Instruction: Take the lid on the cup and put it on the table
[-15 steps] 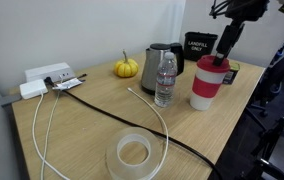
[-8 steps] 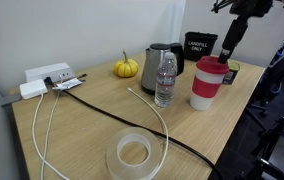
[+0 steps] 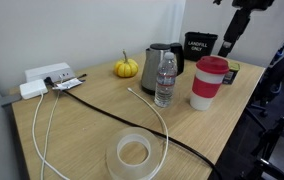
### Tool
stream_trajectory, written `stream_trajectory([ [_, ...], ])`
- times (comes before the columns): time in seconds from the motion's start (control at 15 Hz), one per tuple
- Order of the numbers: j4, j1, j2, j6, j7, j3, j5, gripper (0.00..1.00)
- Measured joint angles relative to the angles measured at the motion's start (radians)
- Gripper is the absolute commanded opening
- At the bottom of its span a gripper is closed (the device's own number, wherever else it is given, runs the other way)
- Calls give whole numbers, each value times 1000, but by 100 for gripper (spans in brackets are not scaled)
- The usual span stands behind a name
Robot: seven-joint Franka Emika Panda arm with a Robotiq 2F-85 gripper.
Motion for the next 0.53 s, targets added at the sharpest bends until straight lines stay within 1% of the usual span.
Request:
stream_trajectory([
  [0.33, -4, 0, 4, 8, 2, 8, -18, 100],
  [0.53, -11, 0, 24, 33, 8, 22, -41, 100],
])
